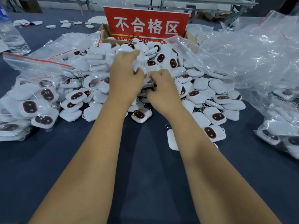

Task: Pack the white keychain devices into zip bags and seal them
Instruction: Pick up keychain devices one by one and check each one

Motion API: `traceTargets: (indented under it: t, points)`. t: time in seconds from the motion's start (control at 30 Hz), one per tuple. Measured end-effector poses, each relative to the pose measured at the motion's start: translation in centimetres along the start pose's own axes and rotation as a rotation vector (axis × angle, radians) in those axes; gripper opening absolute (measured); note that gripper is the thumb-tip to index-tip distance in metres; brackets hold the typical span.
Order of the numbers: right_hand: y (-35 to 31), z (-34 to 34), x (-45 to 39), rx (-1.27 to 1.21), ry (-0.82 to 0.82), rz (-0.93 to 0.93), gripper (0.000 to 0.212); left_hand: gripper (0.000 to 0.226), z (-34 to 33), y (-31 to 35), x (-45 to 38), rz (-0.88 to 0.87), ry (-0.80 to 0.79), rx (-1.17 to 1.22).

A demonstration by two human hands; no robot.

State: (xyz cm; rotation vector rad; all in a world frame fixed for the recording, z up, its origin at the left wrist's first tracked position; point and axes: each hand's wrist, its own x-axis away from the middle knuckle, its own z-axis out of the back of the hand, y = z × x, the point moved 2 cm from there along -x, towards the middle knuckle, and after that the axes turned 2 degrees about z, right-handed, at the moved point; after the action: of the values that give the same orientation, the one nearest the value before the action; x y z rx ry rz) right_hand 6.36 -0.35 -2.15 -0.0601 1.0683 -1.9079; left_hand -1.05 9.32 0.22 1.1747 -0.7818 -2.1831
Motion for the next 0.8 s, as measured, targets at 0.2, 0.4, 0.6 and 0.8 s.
traceTargets:
  t: [0.2,0.4,0.6,0.8]
  points:
    - [0.4,0.0,-0.4,0.180,0.043,0.012,0.022,0.050,-1.1,-0.5,0.3,0.066,-0.109,-0.016]
    - [0.6,-0.1,-0.4,0.269,0.084,0.057,0.029,0.053,-0.7,-0.7,0.4,0.106,0.036,-0.110]
    - [0.4,0.5,-0.3,-0.143,0.199,-0.045,0.016,0.050,-0.3,-0.8,0.4,0.113,0.077,-0.098]
    - [0.6,1.2,-0.3,-0.455,0.333,-0.166,0.013,0.039,-0.8,-0.5,0.5,0.054,-0.029,0.002]
